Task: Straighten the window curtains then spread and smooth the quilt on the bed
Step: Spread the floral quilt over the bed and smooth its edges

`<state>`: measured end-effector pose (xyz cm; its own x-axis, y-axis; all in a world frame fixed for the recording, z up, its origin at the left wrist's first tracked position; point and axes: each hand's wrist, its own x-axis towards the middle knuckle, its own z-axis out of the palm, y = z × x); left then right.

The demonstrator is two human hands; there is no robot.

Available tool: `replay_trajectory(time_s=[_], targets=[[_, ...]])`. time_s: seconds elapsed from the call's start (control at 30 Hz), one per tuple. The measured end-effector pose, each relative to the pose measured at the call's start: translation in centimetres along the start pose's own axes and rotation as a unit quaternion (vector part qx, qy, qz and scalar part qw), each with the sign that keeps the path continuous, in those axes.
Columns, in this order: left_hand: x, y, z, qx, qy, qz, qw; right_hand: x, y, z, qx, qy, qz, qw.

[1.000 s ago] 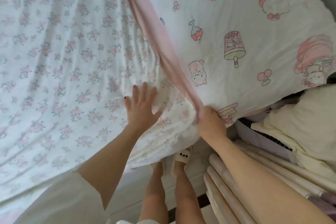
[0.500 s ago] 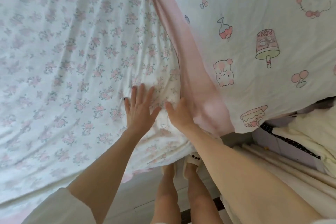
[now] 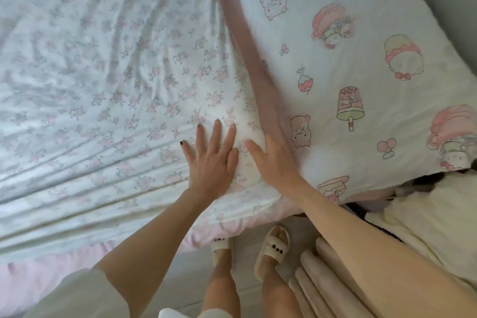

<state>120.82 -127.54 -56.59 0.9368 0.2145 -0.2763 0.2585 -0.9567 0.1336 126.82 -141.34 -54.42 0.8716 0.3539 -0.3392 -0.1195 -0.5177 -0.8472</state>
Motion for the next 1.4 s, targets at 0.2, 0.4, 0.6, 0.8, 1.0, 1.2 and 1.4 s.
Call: replay_trajectory(time_s=[0.2,0.4,0.6,0.8,1.0,1.2,1.4], targets=[[0.8,2.8,-0.9,-0.051,0.036,0.019,0.998,-0.4,-0.3,-3.6,-0.031,0.006,-0.003,0.999],[-1.2,4.1,4.3,-0.054,-0.074,0.027,0.995,-2.3,4.7,-3.1,-0.074,-0.024,0.11,0.991],[1.7,2.3,4.7,-0.049,-0.203,0.027,0.978,-1.0,6.5,-1.3,0.068,-0.027,0.239,0.968],[-0.9,0.9,5.4,-0.025,-0.193,0.061,0.979,-3.6,10.9,-1.2,0.069,-0.001,0.328,0.942],[-3.5,2.6,6.6,-0.029,-0.178,0.059,0.982,-5.7,13.2,-0.7,0.082,-0.043,0.313,0.945],[-4.5,3.6,7.8,0.055,-0.213,0.081,0.972,-11.9,18.4,-3.9,-0.062,0.032,0.41,0.909],[-4.7,4.6,8.3,0.057,-0.197,0.064,0.977,-11.5,16.5,-2.0,-0.043,0.057,0.338,0.939]])
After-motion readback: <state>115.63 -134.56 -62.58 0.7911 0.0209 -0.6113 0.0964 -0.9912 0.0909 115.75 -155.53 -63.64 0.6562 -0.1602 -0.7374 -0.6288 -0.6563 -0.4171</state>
